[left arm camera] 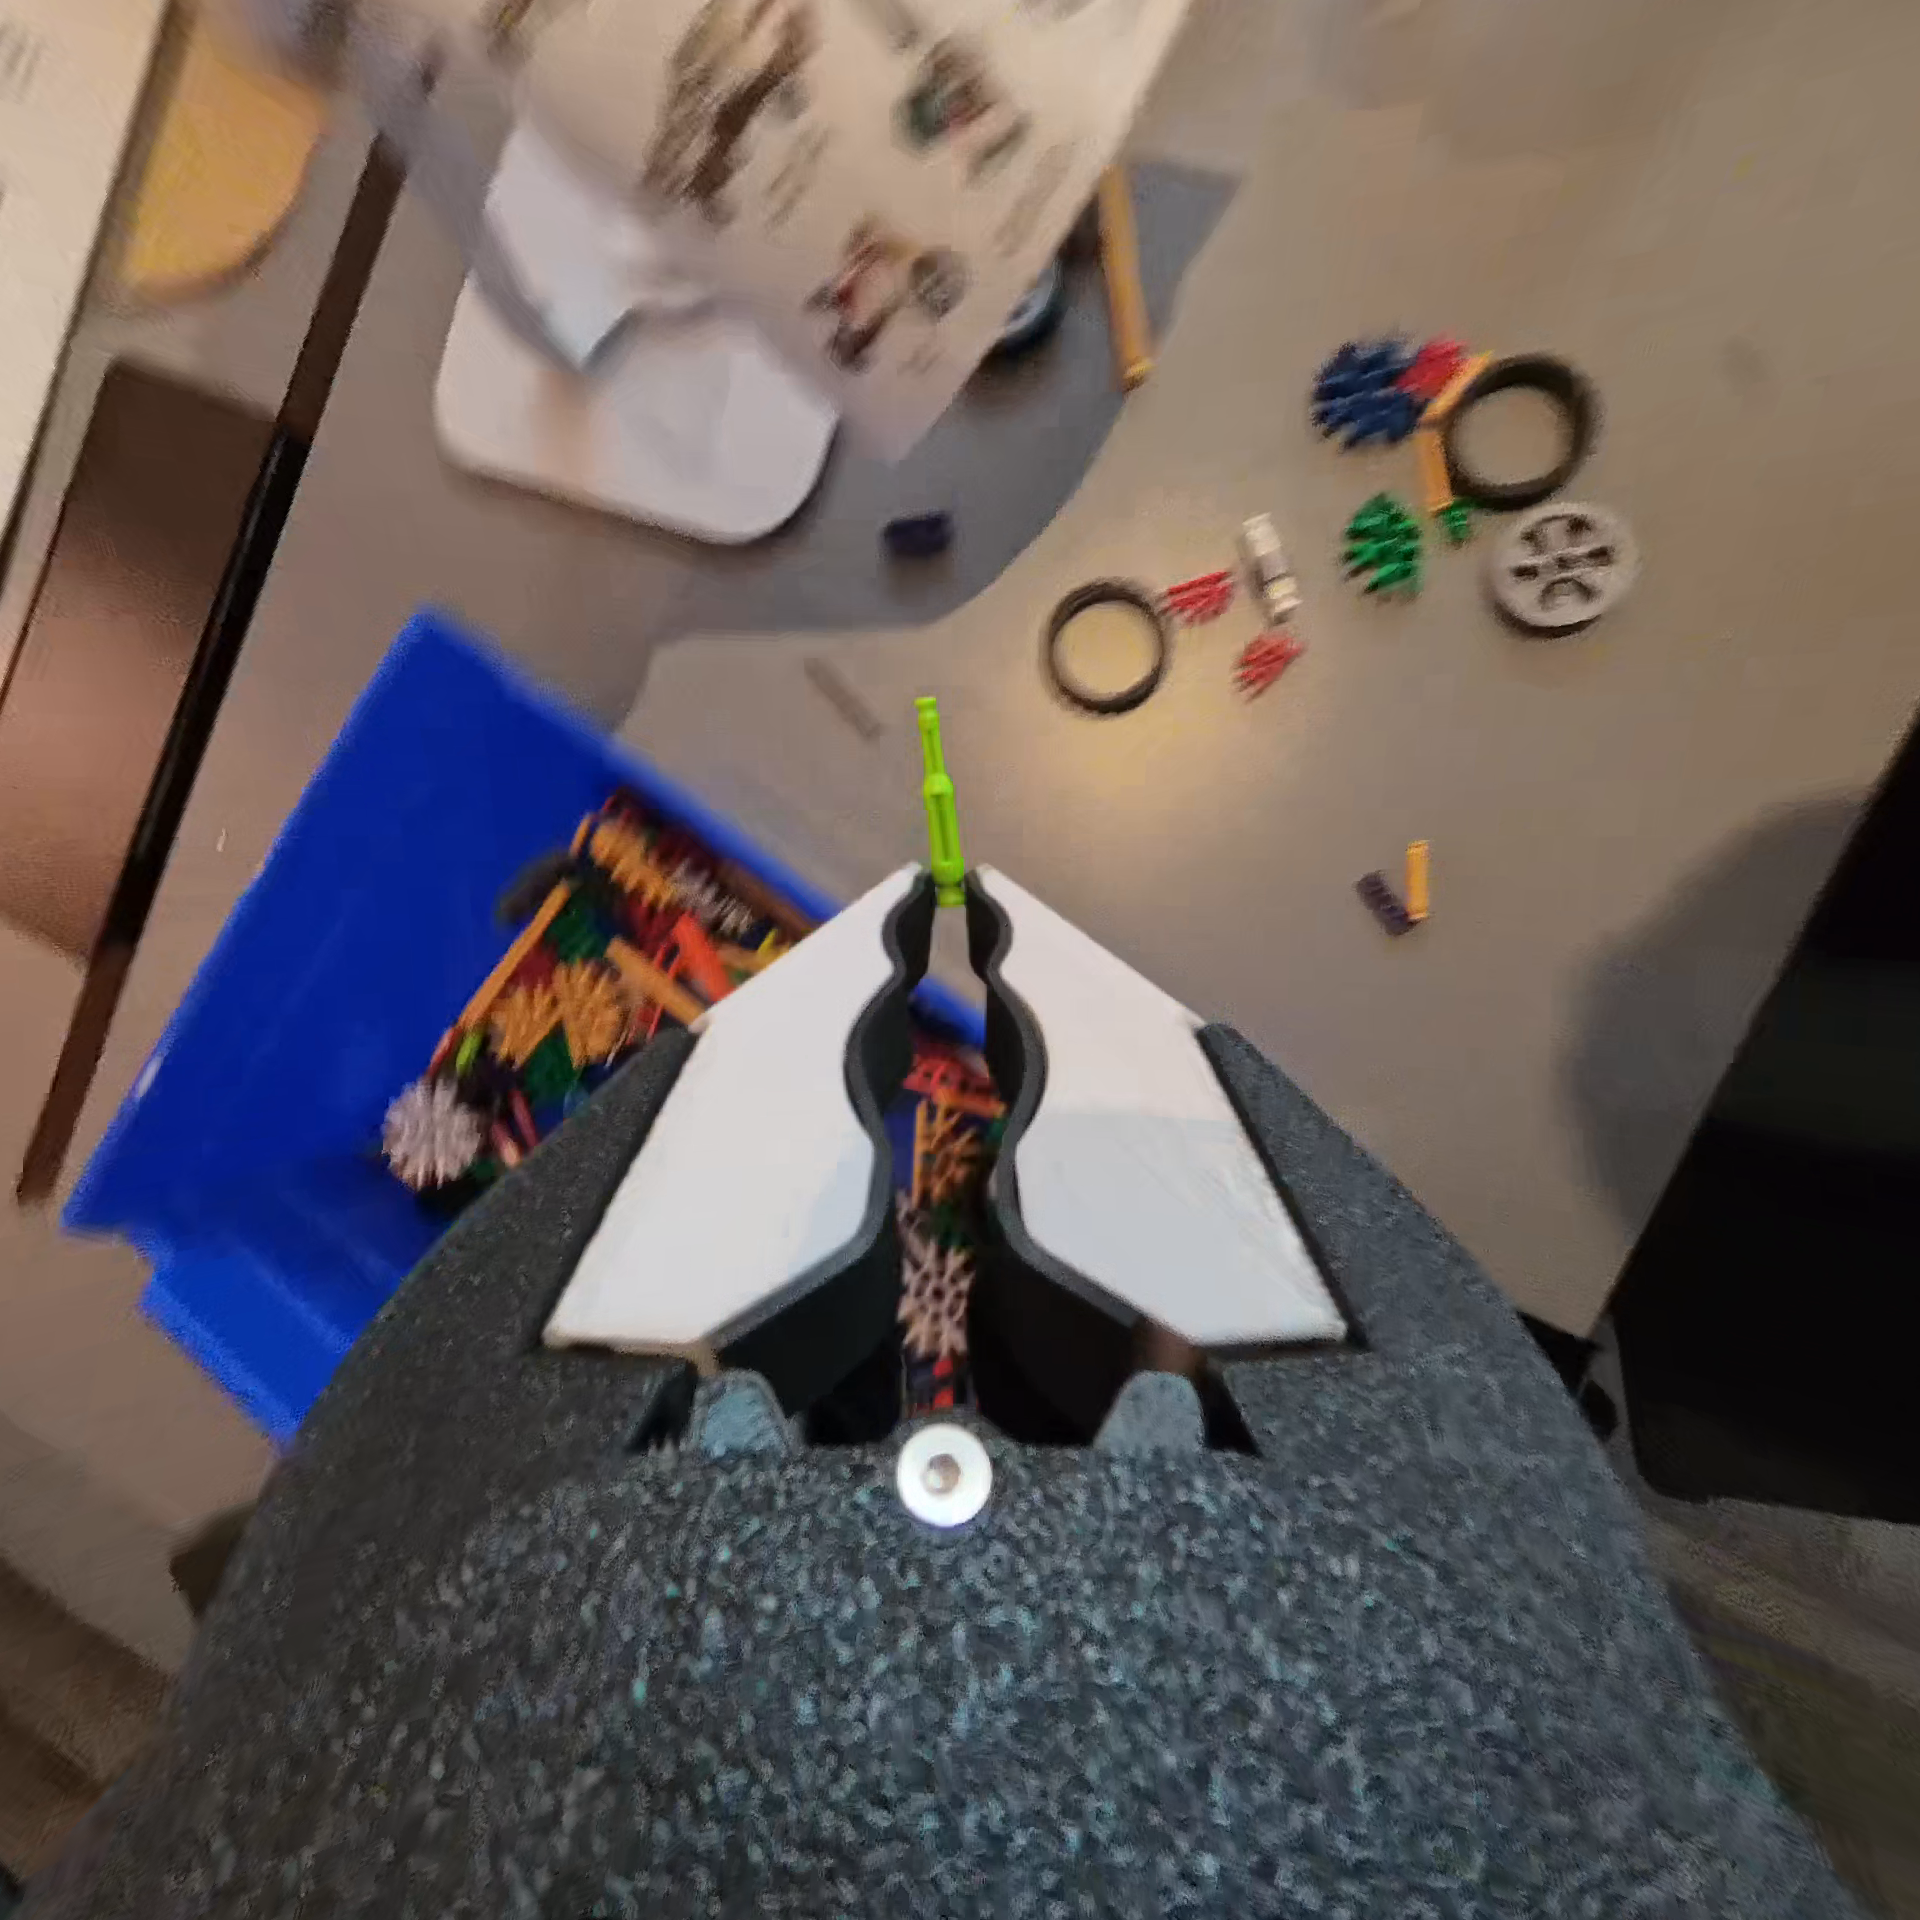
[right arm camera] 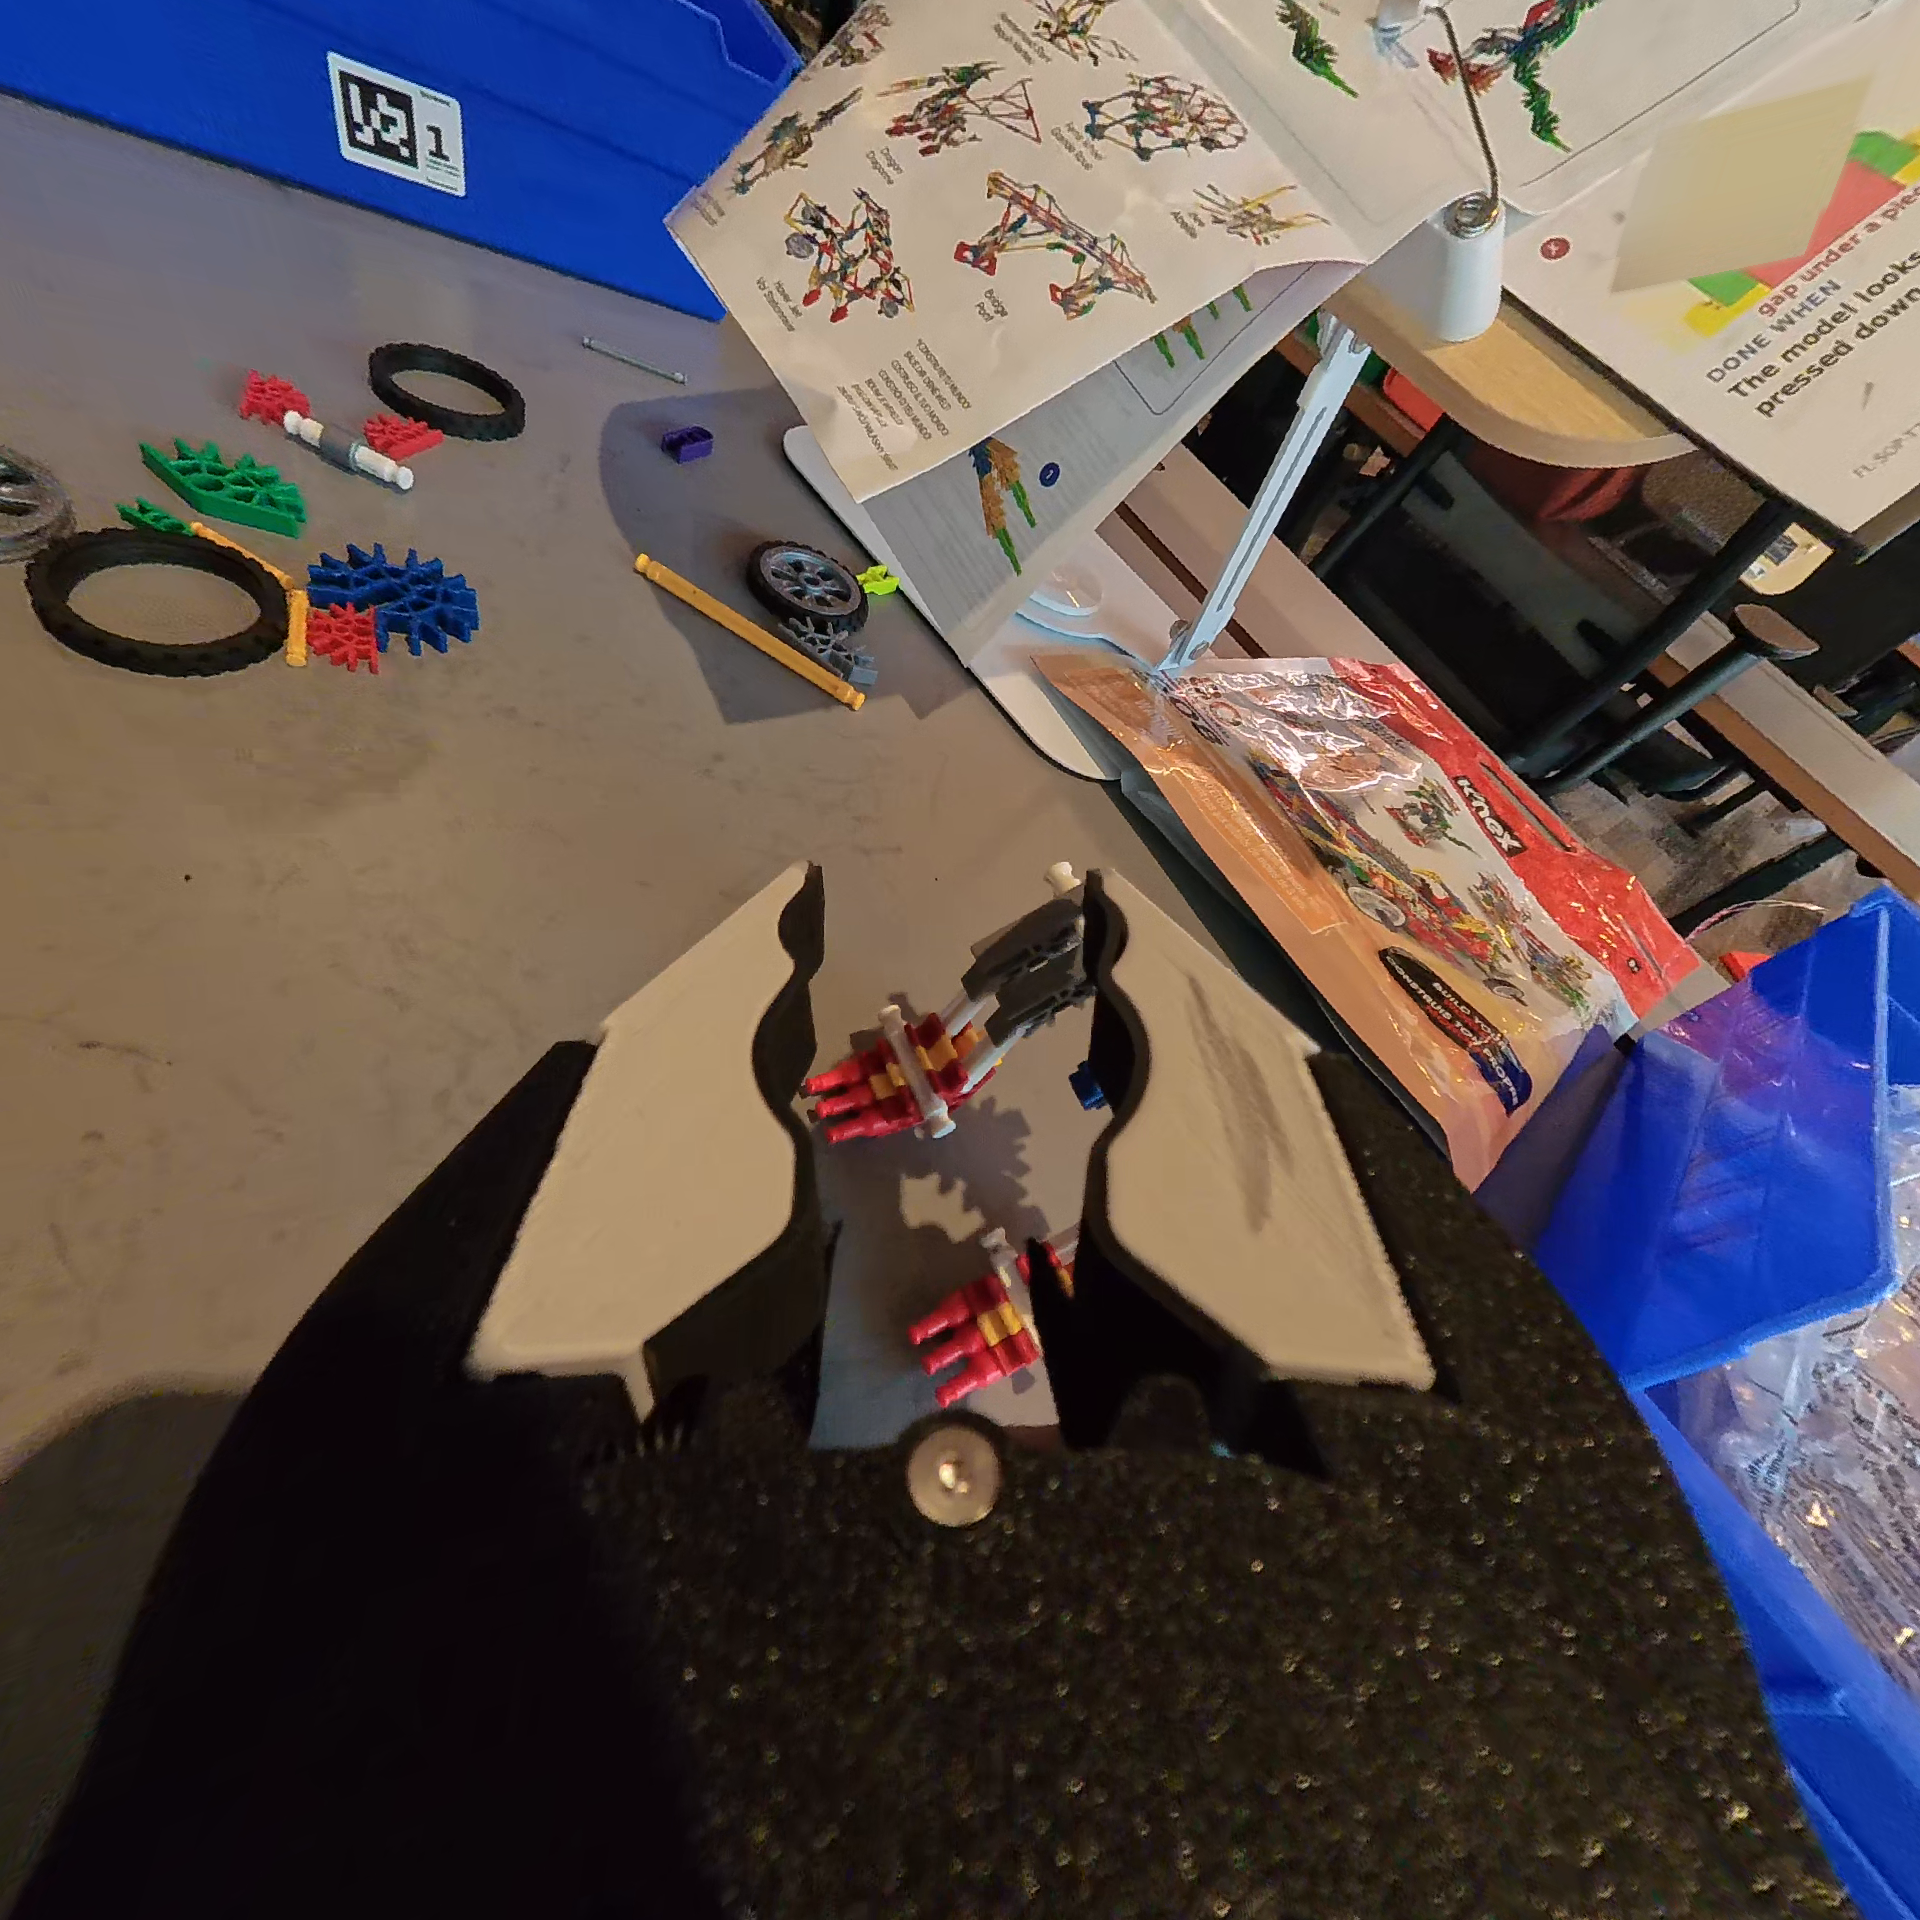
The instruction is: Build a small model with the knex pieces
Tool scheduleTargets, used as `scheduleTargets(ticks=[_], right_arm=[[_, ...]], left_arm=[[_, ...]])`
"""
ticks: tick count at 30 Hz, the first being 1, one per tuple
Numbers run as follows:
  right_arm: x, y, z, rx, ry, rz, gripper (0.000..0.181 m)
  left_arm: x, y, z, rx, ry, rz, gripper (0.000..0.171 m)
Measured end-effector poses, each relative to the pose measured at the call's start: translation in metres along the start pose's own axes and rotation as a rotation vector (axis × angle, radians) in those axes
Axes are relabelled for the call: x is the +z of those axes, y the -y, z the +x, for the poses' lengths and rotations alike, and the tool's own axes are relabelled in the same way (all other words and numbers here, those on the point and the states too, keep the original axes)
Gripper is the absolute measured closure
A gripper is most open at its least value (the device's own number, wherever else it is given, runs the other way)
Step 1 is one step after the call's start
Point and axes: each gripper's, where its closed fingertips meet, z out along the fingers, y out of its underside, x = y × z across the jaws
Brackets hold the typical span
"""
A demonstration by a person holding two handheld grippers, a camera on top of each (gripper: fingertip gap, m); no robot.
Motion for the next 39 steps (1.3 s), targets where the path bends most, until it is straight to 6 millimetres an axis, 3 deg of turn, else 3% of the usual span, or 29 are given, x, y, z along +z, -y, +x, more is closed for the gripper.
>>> scheduleTargets(ticks=[4,8,13,16,18,22,25,27,30,33,36,39], right_arm=[[0.0,0.001,0.0,-0.005,0.0,0.001,0.132],[0.0,0.0,-0.003,-0.016,0.005,-0.008,0.131],[0.001,0.0,-0.005,-0.029,0.011,-0.014,0.132],[0.001,0.001,-0.005,-0.033,0.009,-0.015,0.132],[0.0,0.001,-0.005,-0.035,0.01,-0.013,0.132],[0.0,0.001,-0.005,-0.036,0.008,-0.013,0.132],[0.0,0.002,-0.005,-0.037,0.008,-0.012,0.131],[0.001,0.001,-0.006,-0.04,0.012,-0.016,0.131],[0.002,0.0,-0.008,-0.044,0.016,-0.023,0.131],[0.002,-0.001,-0.007,-0.041,0.013,-0.026,0.131],[0.002,-0.002,-0.006,-0.036,0.012,-0.027,0.131],[0.004,-0.005,-0.006,-0.033,0.015,-0.036,0.131]], left_arm=[[0.037,0.03,0.069,0.162,-0.15,-0.034,0.166],[0.083,0.029,0.125,0.245,-0.304,-0.106,0.166],[0.119,0.019,0.154,0.245,-0.408,-0.156,0.165],[0.134,0.014,0.153,0.234,-0.374,-0.178,0.157],[0.133,0.016,0.15,0.214,-0.368,-0.162,0.152],[0.106,0.03,0.124,0.158,-0.31,-0.085,0.15],[0.068,0.033,0.078,0.113,-0.166,-0.028,0.151],[0.04,0.022,0.041,0.071,-0.059,-0.027,0.151],[0.007,-0.007,-0.006,-0.024,0.04,-0.05,0.153],[-0.009,-0.058,-0.05,-0.075,0.152,-0.171,0.154],[-0.009,-0.102,-0.071,-0.136,0.17,-0.26,0.153],[0.005,-0.129,-0.067,-0.186,0.095,-0.302,0.153]])
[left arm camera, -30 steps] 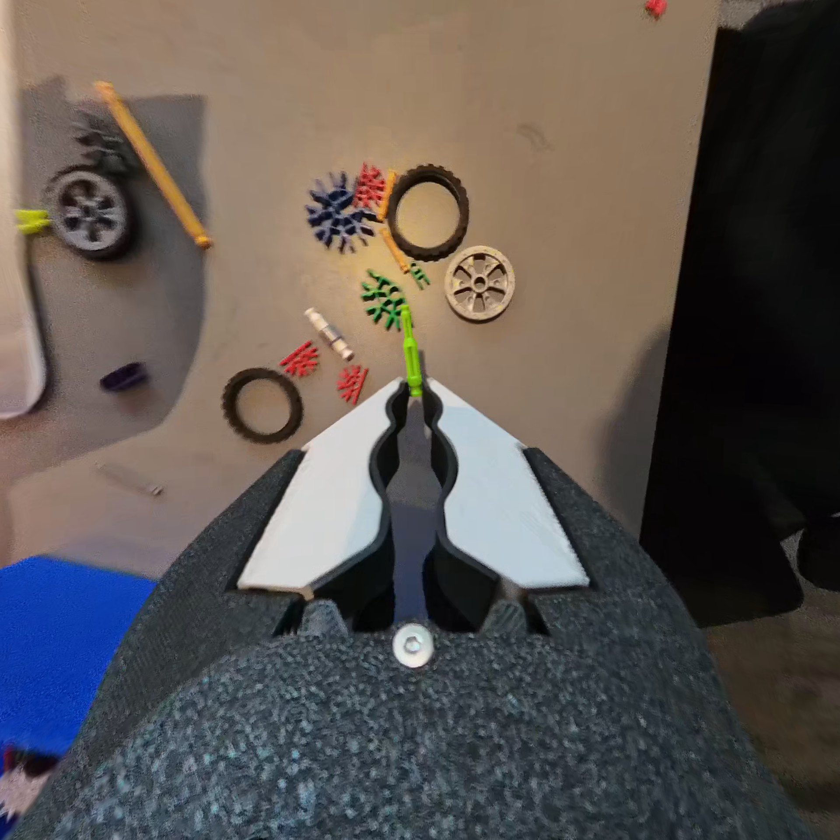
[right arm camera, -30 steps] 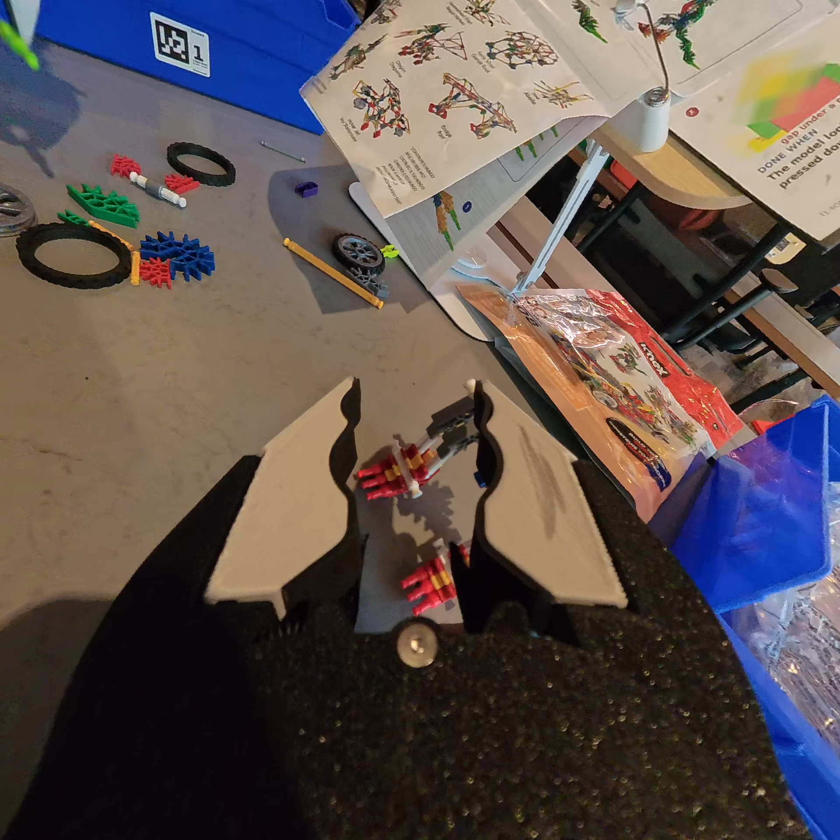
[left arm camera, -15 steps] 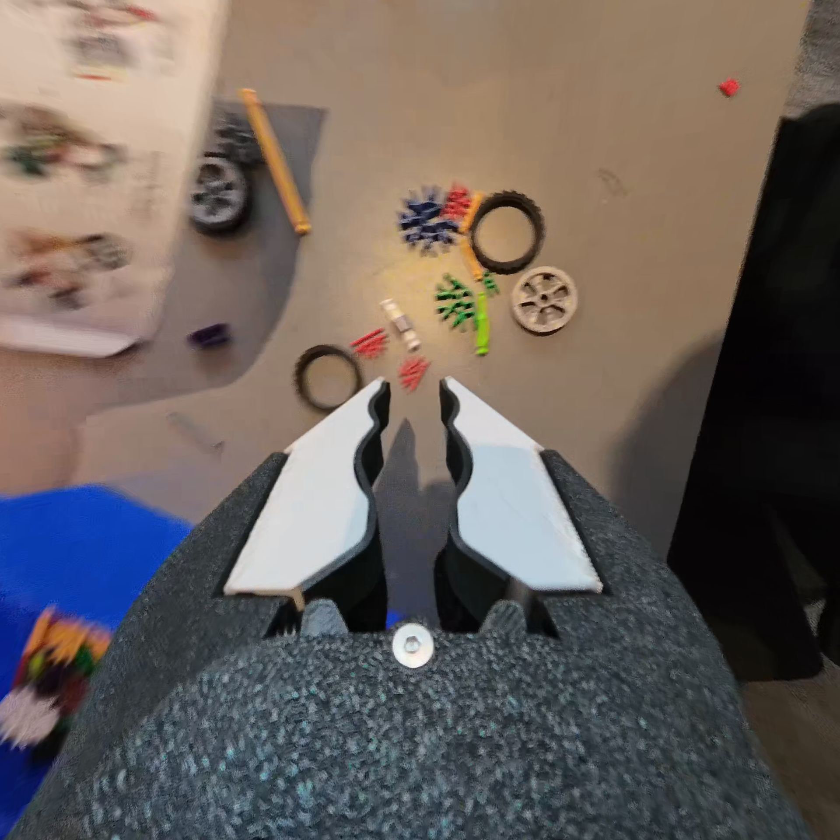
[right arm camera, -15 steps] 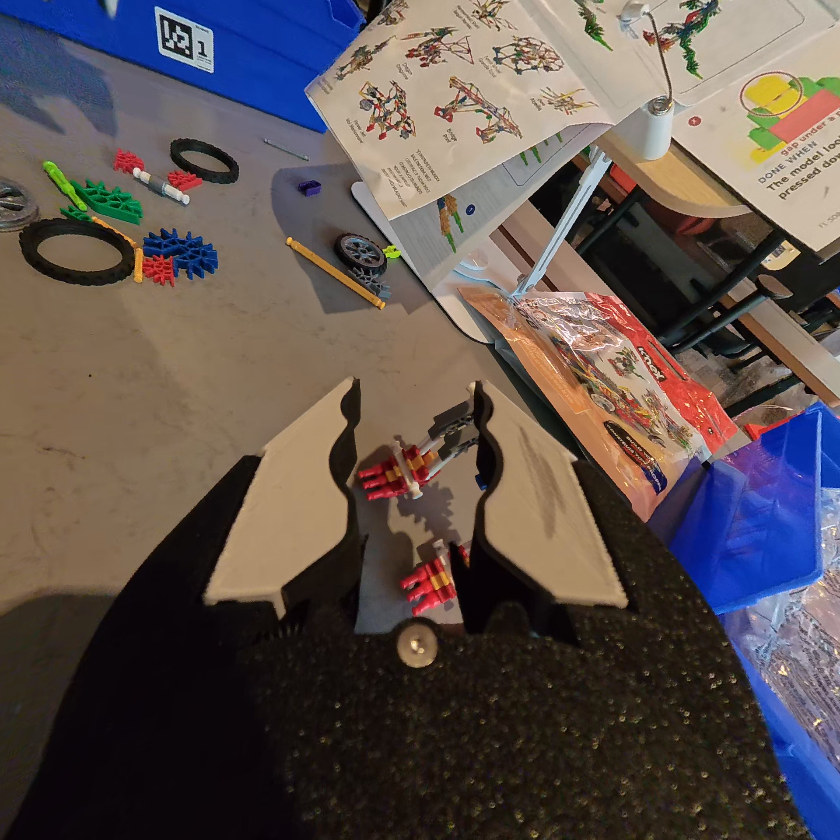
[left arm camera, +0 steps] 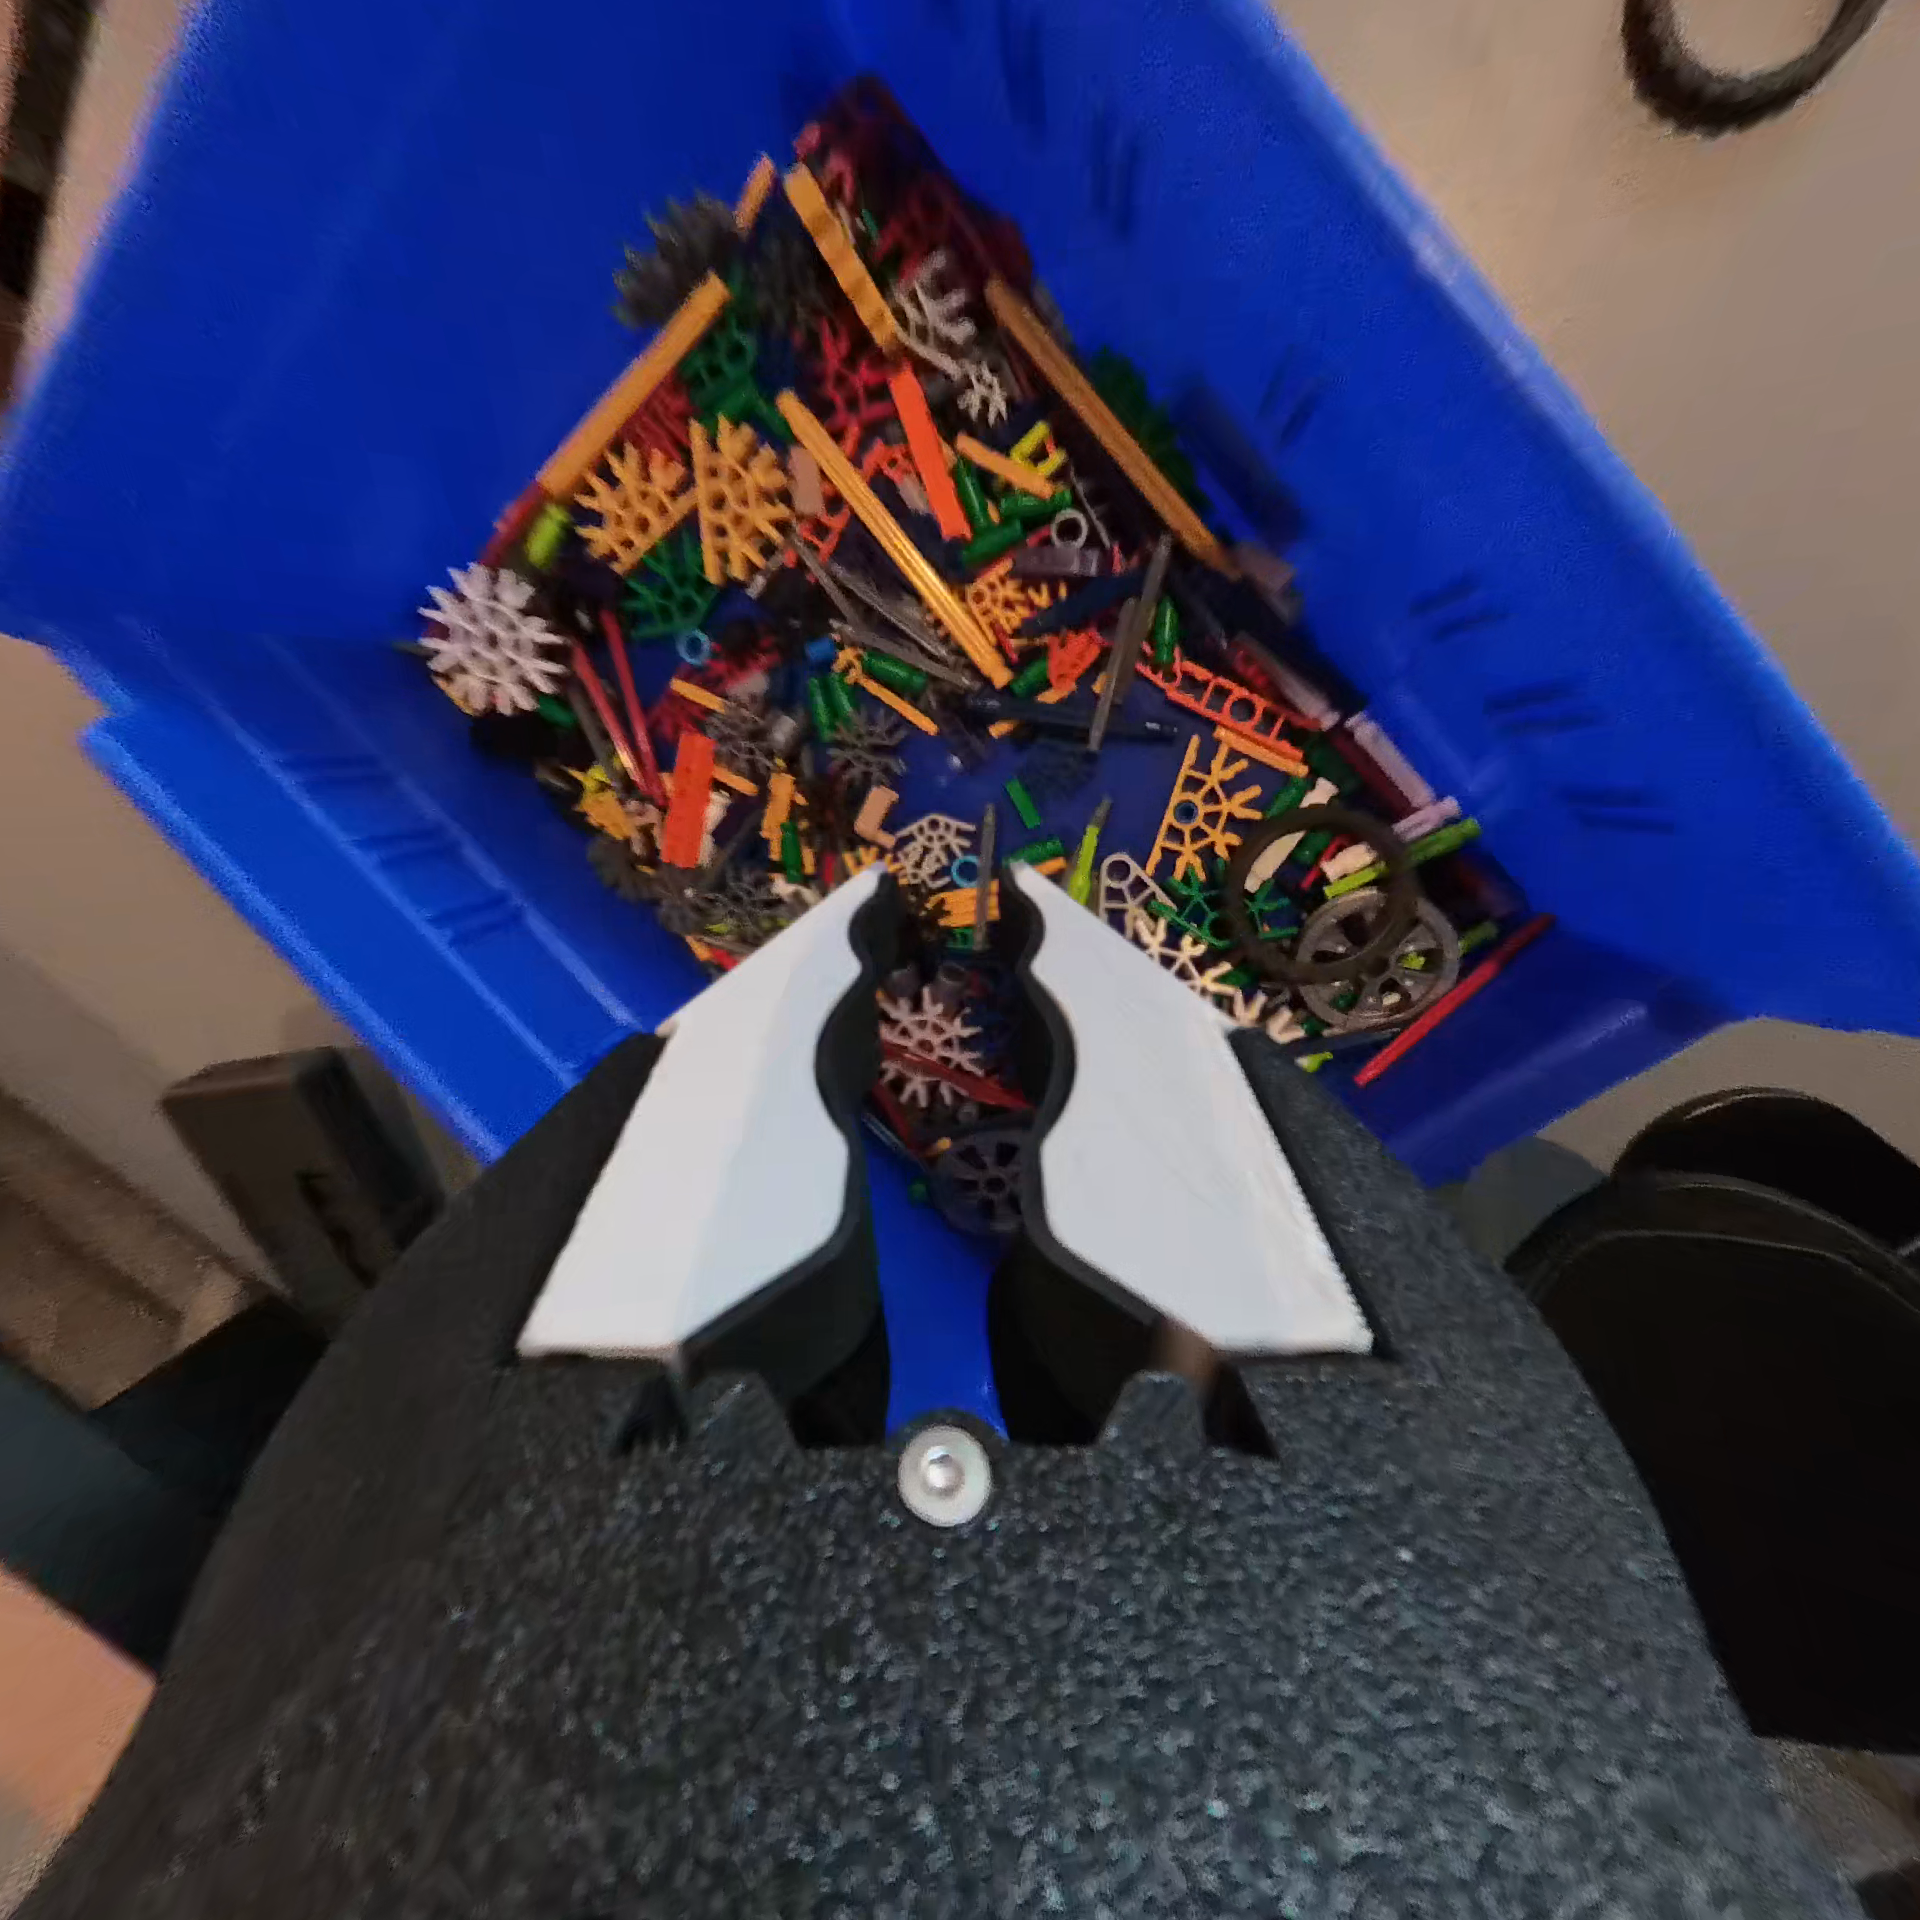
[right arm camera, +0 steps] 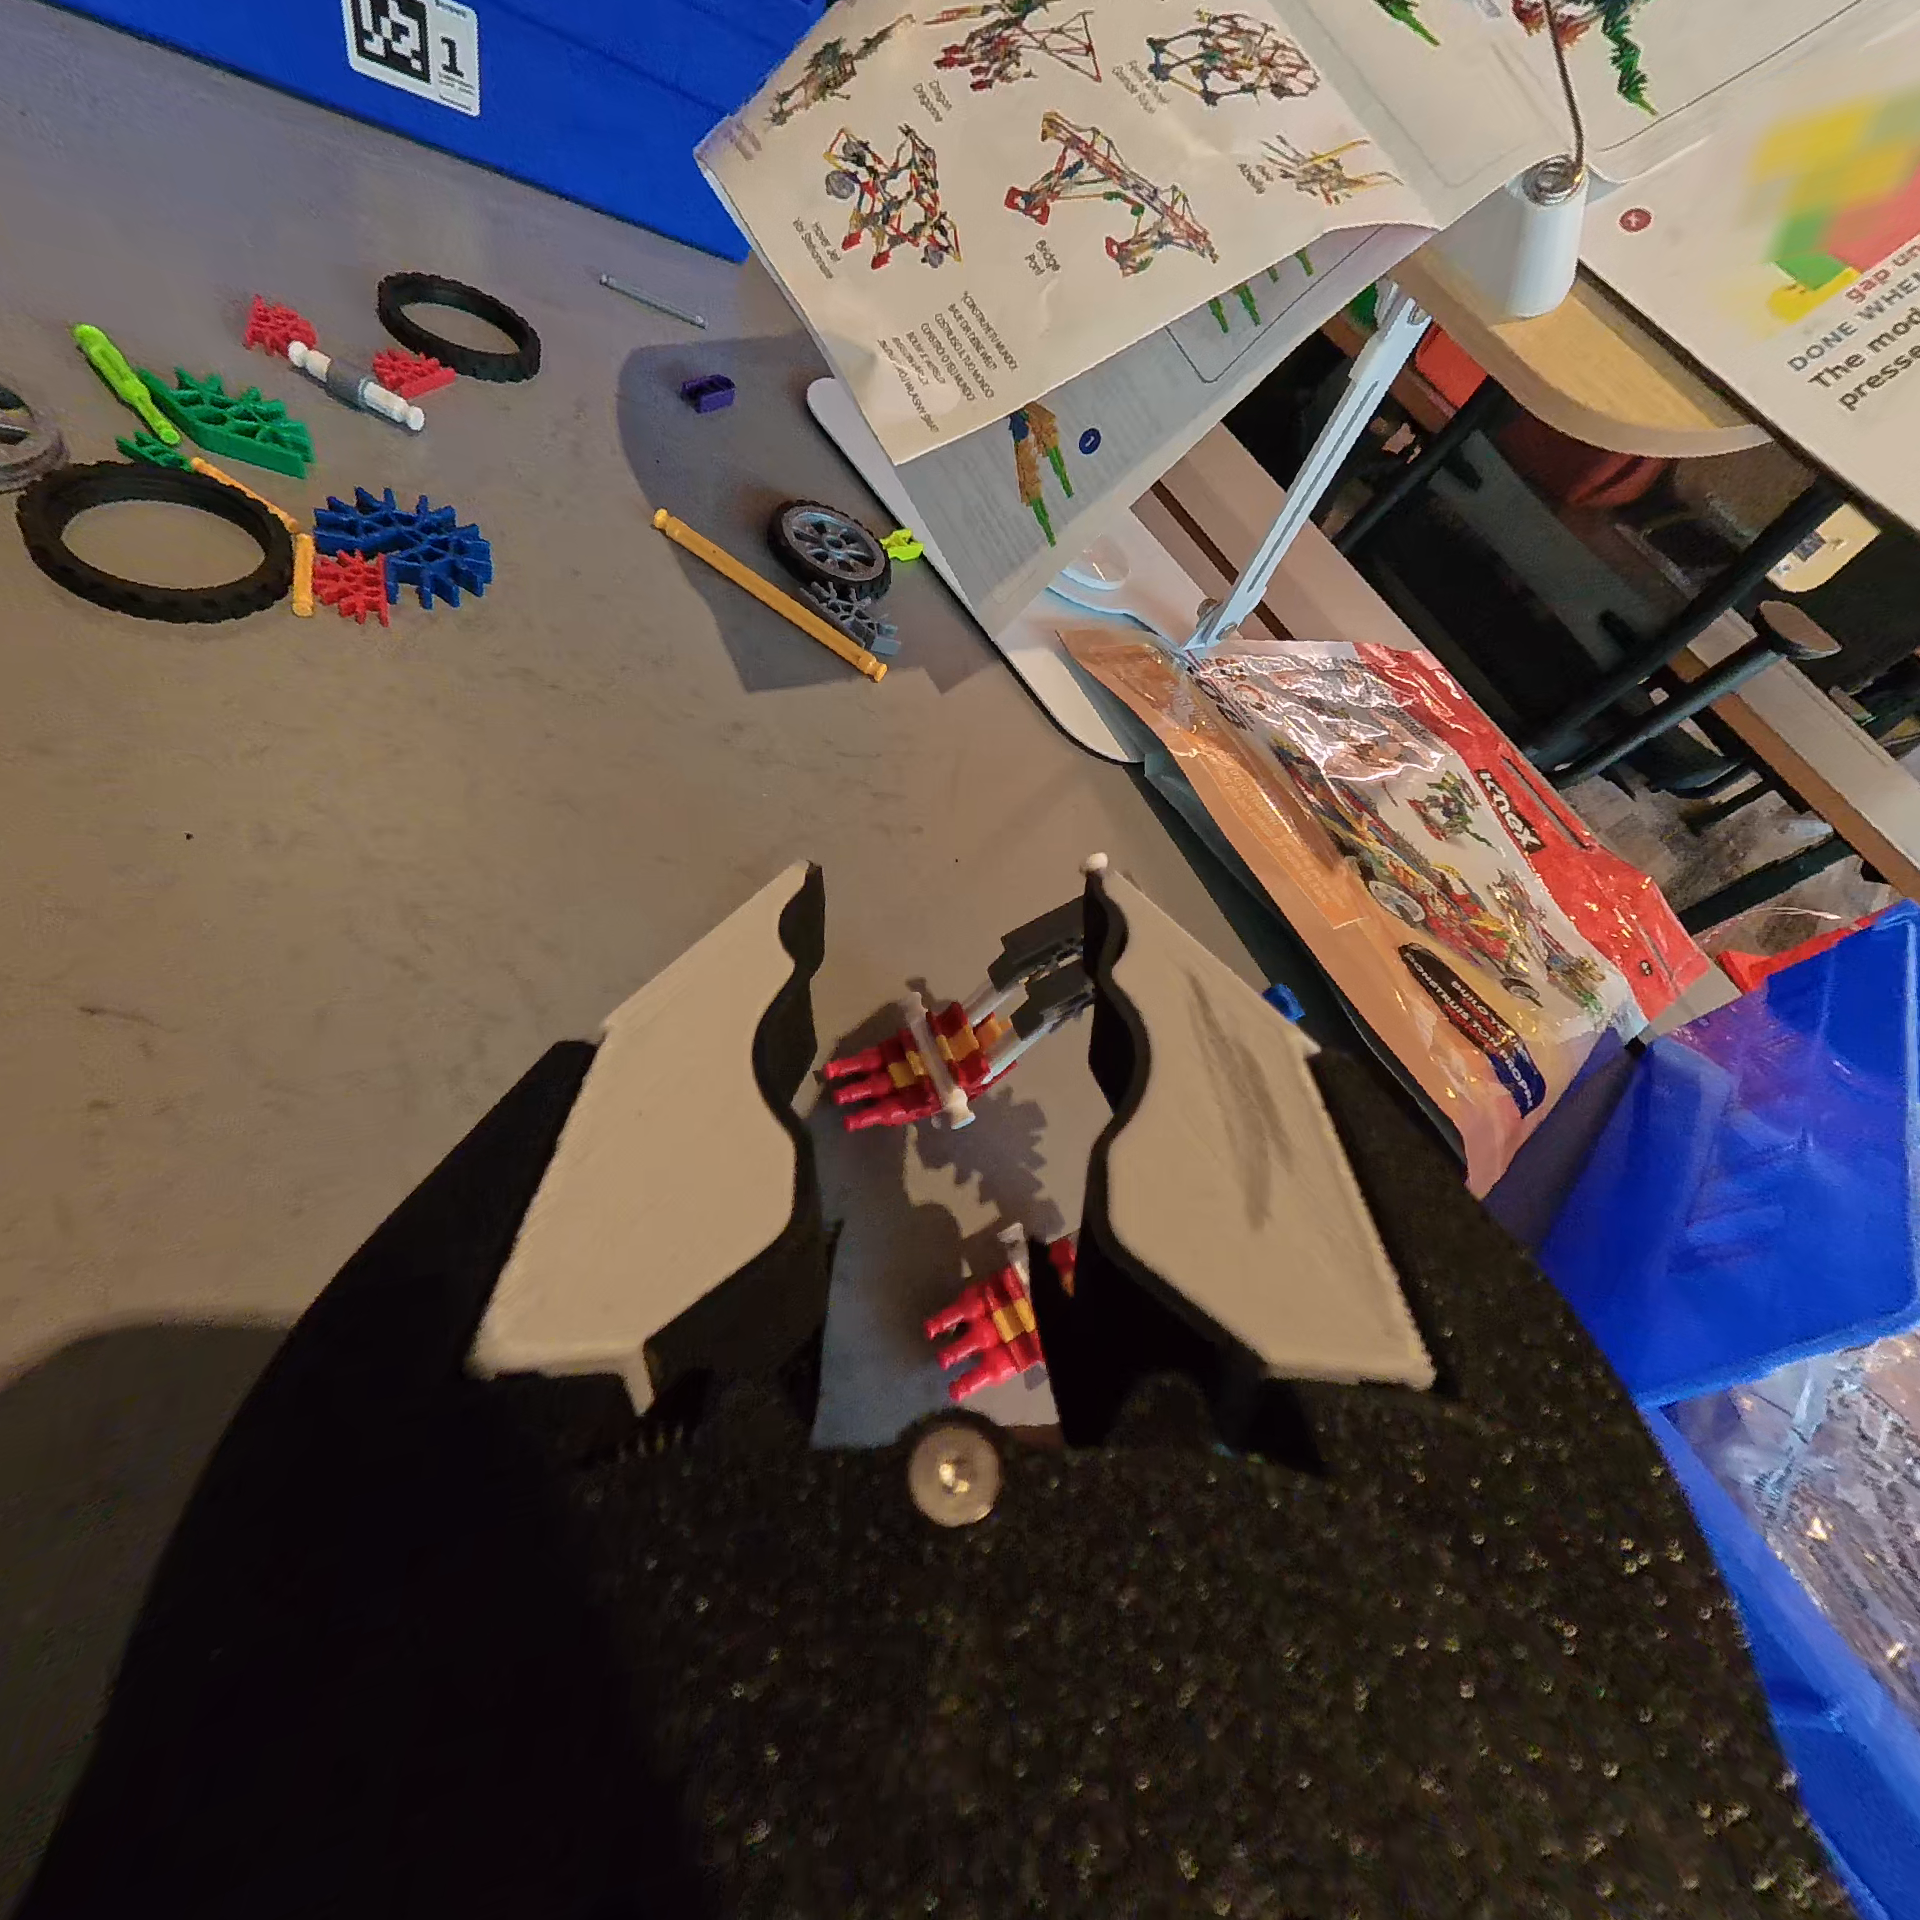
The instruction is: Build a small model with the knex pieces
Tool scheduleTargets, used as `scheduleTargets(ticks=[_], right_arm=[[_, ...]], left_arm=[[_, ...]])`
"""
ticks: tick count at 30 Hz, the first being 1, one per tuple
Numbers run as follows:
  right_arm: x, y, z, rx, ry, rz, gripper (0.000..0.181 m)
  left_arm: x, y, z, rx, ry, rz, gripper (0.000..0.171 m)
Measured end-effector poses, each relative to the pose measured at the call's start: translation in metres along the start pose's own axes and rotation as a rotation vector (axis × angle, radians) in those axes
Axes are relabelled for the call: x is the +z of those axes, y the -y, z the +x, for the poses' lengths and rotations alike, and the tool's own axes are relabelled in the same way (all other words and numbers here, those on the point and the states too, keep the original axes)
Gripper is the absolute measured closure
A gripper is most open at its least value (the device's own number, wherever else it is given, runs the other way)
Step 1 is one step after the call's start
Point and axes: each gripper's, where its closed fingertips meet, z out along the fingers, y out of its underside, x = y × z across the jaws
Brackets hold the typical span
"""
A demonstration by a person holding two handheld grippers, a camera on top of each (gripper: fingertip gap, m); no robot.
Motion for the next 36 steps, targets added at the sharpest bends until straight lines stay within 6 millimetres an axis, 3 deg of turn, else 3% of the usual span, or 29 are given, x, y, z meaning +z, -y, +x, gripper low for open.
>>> scheduleTargets(ticks=[5,10,17,23,29,36], right_arm=[[0.0,-0.001,0.002,0.013,-0.001,0.004,0.132],[0.001,-0.001,0.003,0.021,-0.002,0.008,0.132],[0.001,-0.002,0.004,0.026,-0.005,0.009,0.132],[0.001,-0.002,0.004,0.034,-0.005,0.014,0.132],[0.001,-0.003,0.004,0.032,-0.007,0.01,0.132],[0.001,-0.003,0.004,0.025,-0.005,0.004,0.132]], left_arm=[[0.034,-0.019,0.007,0.045,-0.033,-0.118,0.149],[0.054,-0.016,0.01,0.072,-0.058,-0.124,0.147],[0.068,-0.014,0.01,0.061,-0.079,-0.109,0.146],[0.066,0.016,-0.014,-0.013,0.0,0.04,0.15],[0.082,0.02,-0.013,-0.045,-0.052,0.028,0.152],[0.084,0.022,-0.011,-0.037,-0.055,0.054,0.171]])
